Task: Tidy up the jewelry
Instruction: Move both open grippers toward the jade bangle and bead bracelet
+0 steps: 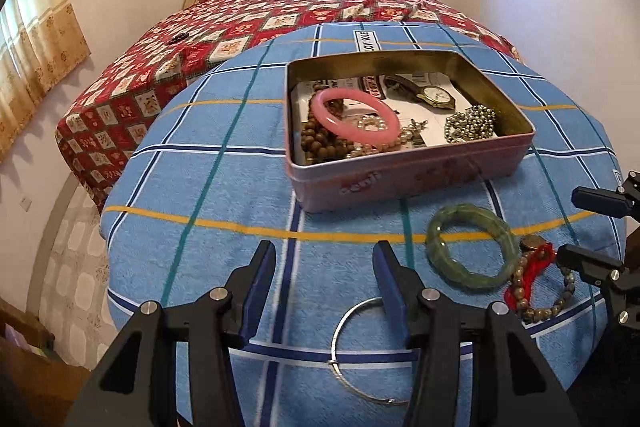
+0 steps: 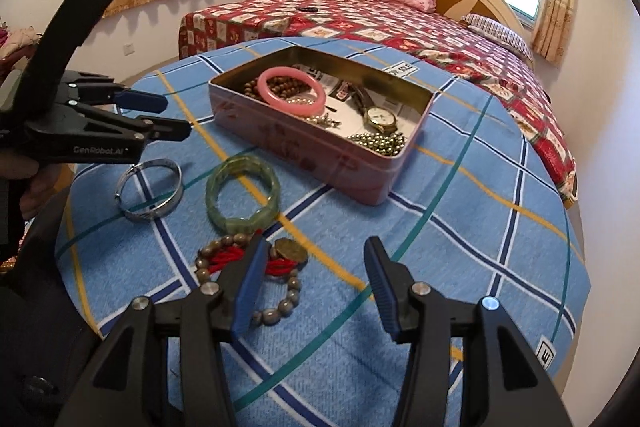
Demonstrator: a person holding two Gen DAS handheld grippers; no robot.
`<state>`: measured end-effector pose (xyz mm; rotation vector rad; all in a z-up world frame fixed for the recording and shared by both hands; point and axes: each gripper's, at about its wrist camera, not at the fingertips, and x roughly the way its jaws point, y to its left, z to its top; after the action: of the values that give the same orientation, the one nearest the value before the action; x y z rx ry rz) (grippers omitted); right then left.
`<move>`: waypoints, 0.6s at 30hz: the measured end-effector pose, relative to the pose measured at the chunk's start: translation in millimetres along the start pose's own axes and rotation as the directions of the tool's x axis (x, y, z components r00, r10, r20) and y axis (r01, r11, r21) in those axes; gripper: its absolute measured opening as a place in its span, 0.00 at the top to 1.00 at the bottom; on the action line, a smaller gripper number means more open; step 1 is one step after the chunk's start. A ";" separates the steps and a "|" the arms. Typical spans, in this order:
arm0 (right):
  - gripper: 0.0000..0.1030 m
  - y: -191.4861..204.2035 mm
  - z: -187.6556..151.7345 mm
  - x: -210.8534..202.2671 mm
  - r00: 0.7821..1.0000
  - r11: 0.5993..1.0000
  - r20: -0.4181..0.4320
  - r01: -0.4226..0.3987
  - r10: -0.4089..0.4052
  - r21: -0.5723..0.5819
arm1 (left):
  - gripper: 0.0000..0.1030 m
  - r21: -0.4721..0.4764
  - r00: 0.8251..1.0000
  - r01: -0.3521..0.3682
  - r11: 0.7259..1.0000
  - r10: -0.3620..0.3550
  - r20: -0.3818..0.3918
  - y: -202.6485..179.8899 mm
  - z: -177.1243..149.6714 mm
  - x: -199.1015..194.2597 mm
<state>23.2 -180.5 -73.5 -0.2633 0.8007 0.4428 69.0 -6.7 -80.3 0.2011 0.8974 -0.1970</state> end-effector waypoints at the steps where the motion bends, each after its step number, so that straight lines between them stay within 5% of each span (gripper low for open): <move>1: 0.49 -0.1 0.1 0.7 1.000 1.000 -0.001 -0.014 0.014 0.005 | 0.50 0.001 1.000 0.004 1.000 -0.004 -0.002 -1.6 0.3 0.3; 4: 0.50 2.0 -0.9 4.6 0.999 0.999 -0.009 -0.040 0.040 0.011 | 0.50 0.003 1.000 0.019 1.000 -0.019 -0.001 -7.4 0.6 0.3; 8: 0.79 5.0 -4.7 17.3 0.994 0.995 -0.045 -0.095 0.096 0.022 | 0.50 0.006 0.999 0.037 0.999 -0.037 0.004 -13.7 2.8 0.1; 11: 0.86 4.9 -7.7 20.9 0.992 0.993 -0.054 -0.115 0.116 0.031 | 0.50 0.003 0.999 0.050 0.999 -0.050 0.008 -16.9 5.1 0.8; 18: 0.89 1.0 -6.5 18.8 0.993 0.992 -0.037 -0.112 0.114 0.054 | 0.50 -0.002 0.998 0.065 0.998 -0.065 0.001 -20.4 5.1 3.9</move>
<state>30.2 -176.9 -91.8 -0.1797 0.8682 0.5239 70.0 -28.0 -82.1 0.1696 0.9038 -0.2566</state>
